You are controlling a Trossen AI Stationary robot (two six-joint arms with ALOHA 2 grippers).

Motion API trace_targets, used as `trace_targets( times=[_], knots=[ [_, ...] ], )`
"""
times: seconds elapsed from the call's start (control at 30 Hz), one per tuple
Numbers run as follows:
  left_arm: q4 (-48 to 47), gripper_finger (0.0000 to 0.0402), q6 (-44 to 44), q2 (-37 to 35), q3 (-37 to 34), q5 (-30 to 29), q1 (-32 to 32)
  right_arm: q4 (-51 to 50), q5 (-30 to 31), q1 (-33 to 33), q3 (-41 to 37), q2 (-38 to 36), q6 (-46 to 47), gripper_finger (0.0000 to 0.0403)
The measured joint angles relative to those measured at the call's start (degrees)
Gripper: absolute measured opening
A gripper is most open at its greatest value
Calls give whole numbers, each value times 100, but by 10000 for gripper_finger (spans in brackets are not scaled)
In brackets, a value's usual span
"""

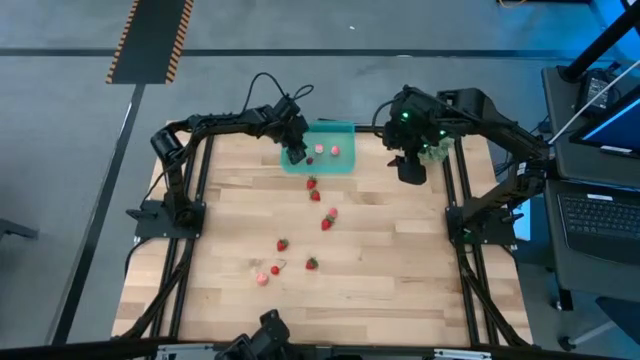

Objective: Pick and placing Produce into tupperware
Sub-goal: Put the red strawberry into the green container

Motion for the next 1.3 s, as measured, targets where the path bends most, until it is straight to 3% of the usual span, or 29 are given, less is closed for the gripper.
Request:
trace_targets(
  times=[0.33,0.9,1.3],
  knots=[
    [180,0,-49,8,-155,-290,-85,106,-2,2,0,4,0,213],
    [184,1,-244,450,-153,-157,-144,106,-4,2,0,4,0,213],
    [181,69,-344,450,-153,-157,-157,102,-4,2,0,4,-9,214]
  ],
)
